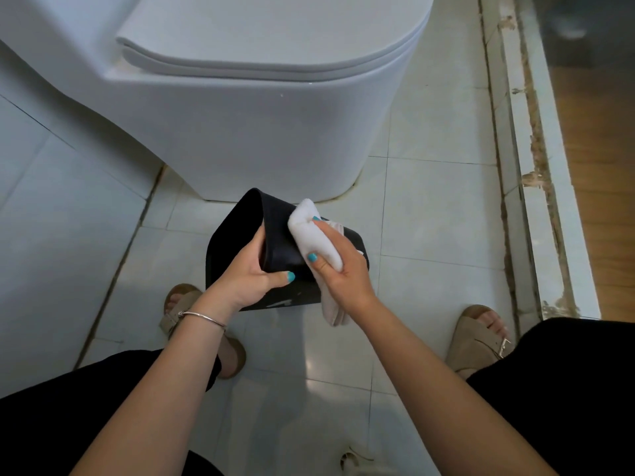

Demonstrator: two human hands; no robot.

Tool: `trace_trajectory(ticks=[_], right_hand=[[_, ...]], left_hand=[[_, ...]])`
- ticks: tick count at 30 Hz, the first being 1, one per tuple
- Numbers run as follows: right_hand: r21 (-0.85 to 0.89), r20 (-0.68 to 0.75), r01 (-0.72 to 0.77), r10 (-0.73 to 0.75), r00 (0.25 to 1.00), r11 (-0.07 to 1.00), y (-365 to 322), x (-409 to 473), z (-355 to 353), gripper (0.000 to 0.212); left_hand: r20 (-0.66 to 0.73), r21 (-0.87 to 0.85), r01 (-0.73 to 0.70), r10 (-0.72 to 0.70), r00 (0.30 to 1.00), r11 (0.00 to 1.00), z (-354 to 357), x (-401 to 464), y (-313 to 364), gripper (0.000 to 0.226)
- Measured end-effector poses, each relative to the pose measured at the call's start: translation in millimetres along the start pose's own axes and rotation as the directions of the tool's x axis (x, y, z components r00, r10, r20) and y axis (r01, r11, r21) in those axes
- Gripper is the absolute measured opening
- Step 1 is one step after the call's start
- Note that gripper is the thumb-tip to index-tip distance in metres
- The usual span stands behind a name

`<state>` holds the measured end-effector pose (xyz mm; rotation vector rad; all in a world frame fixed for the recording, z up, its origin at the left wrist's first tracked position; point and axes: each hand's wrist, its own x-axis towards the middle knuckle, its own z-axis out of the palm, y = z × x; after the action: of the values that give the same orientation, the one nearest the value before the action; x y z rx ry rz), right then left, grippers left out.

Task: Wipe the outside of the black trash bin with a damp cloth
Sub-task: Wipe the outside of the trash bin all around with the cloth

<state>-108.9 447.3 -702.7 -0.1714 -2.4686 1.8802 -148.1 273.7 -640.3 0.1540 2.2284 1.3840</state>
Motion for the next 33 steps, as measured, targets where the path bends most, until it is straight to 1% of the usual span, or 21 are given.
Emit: trace_trajectory(ticks=[3, 6, 8, 10, 12, 15, 17, 20, 23, 25, 29, 31, 33], right_hand=[[0.035, -0.044, -0.129, 0.130, 0.990, 0.991, 19.2, -0.3, -15.8, 0.048], [0.049, -0.088, -0.251, 0.254, 0.963, 0.967, 39.7, -3.8, -29.6, 0.050], [0.054, -0.110, -0.284, 0.289, 0.951, 0.957, 43.4, -6.3, -31.2, 0.050], [0.071, -0.112, -0.289, 0.295, 0.949, 0.955, 34.1, -6.0, -26.1, 0.048], [0.086, -0.093, -0.247, 0.255, 0.963, 0.965, 15.7, -5.5, -15.7, 0.047], [0.075, -0.046, -0.062, 0.066, 0.997, 0.995, -16.5, -9.9, 3.8, 0.050], [0.047, 0.025, 0.022, -0.024, 0.999, 0.999, -33.0, -13.0, 14.0, 0.051], [-0.003, 0.103, 0.076, -0.075, 0.992, 0.997, -41.9, -13.2, 16.4, 0.052], [0.006, 0.088, 0.092, -0.092, 0.992, 0.996, -35.6, -12.7, 8.9, 0.050], [0.041, 0.064, 0.058, -0.060, 0.996, 0.998, -31.9, -12.4, 4.8, 0.049], [0.043, 0.022, -0.024, 0.023, 0.999, 0.999, -12.8, -5.8, -3.4, 0.051], [0.059, -0.001, -0.118, 0.118, 0.993, 0.991, 0.4, -0.9, -9.3, 0.049], [0.069, -0.052, -0.223, 0.227, 0.972, 0.972, 10.7, 2.0, -16.2, 0.048]], left_hand=[[0.027, 0.013, 0.017, -0.017, 0.999, 1.000, 5.8, 0.3, 1.4, 0.096], [0.077, 0.062, 0.011, -0.016, 0.997, 0.998, 14.1, 0.3, 4.5, 0.095], [0.086, 0.073, 0.007, -0.014, 0.996, 0.997, 16.2, -2.2, 3.6, 0.095], [0.055, 0.060, 0.019, -0.022, 0.998, 0.998, 14.4, -4.6, 2.2, 0.094], [0.020, 0.033, 0.033, -0.033, 0.999, 0.999, 12.2, -6.7, 1.6, 0.094], [0.011, 0.005, 0.011, -0.011, 1.000, 1.000, 12.7, -9.1, 2.5, 0.097], [-0.003, 0.022, -0.009, 0.009, 1.000, 1.000, 13.3, -9.2, 1.6, 0.089], [-0.019, 0.042, -0.009, 0.010, 1.000, 0.999, 13.6, -9.2, 0.2, 0.072], [-0.013, 0.050, -0.022, 0.023, 1.000, 0.999, 18.3, -6.0, 2.5, 0.070], [-0.001, 0.062, -0.035, 0.035, 0.999, 0.997, 19.5, -3.2, 4.1, 0.074], [0.010, 0.069, -0.008, 0.007, 1.000, 0.998, 9.9, -2.5, 3.0, 0.096], [0.005, 0.085, 0.009, -0.010, 1.000, 0.996, 7.7, -2.1, 2.6, 0.098], [0.011, 0.100, 0.007, -0.008, 1.000, 0.995, 10.7, 1.7, 3.3, 0.097]])
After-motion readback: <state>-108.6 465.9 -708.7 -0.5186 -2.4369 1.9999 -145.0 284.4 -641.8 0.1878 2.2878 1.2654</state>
